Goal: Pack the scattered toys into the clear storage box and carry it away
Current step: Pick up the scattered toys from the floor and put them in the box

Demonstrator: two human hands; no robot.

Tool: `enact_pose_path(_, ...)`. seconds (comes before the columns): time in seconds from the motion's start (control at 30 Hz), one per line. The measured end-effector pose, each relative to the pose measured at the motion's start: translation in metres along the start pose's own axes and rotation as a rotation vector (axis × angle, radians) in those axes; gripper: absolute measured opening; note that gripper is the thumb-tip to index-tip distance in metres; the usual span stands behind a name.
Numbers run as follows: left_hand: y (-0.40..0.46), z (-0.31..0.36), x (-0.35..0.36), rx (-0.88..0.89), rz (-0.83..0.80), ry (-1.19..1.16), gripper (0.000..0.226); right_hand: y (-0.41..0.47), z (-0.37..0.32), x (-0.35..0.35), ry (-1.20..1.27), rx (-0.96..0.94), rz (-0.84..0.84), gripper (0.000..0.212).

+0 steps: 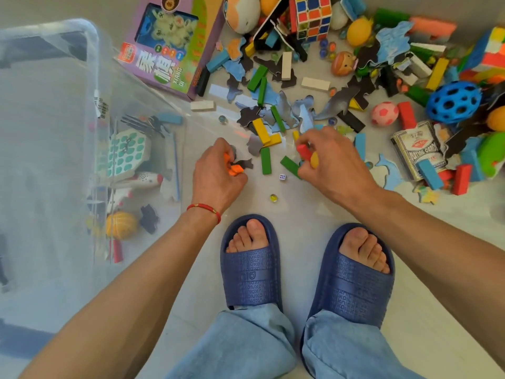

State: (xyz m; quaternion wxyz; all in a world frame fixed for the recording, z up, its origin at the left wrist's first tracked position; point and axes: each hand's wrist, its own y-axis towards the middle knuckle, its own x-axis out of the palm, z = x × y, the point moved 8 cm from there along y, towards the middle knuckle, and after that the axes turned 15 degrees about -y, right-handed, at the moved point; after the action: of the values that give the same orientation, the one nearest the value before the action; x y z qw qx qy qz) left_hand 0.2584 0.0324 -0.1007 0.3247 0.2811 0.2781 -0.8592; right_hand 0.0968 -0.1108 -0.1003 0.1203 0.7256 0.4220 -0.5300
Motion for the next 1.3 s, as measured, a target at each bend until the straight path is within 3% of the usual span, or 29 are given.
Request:
enact_pose_path(0.23,-0.057,0.002,0.048,0.228,-0.441,0.101,0.035,-0.032,-0.027,0.023,-0.085,-0.161,-0.026,0.023)
enact_pose_path(0.4,-0.053,0.009,0.07,0.243,-0.54,0.349,0.03,-0.039,-0.039,0.036,-0.177,-0.231,-0.028,0.027)
enact_pose_path(0.53,-0.05,0.015,0.08,0.259,-0.572,0.517,0.008,-0.026,-0.041,0.047,-0.327,-0.236,-0.028,0.042)
enact_pose_path(0.63,-0.05,0.014,0.082,0.259,-0.583,0.554,0.004,-0.018,-0.042,0.052,-0.418,-0.248,-0.042,0.039)
enact_pose_path(0.77,-0.043,0.016,0.063,0.199,-0.467,0.408,0.017,-0.021,-0.043,0.049,-0.332,-0.225,-0.06,0.017)
enact_pose_path(0.87,-0.034,0.013,0.037,0.084,-0.318,0.131,0.015,-0.029,-0.02,0.033,-0.059,-0.02,0.02,0.012)
enact_pose_path(0.93,-0.027,0.01,0.027,0.05,-0.244,0.037,0.012,-0.033,-0.003,0.021,-0.008,0.072,0.099,0.01)
enact_pose_path(1.1,-0.01,0.013,0.027,0.091,-0.121,0.129,0.023,-0.021,0.005,0.011,-0.154,-0.012,0.174,0.018)
enact_pose_path(1.3,-0.008,0.028,0.027,0.085,-0.051,0.089,0.028,-0.001,-0.011,0.029,-0.499,-0.131,0.078,0.02)
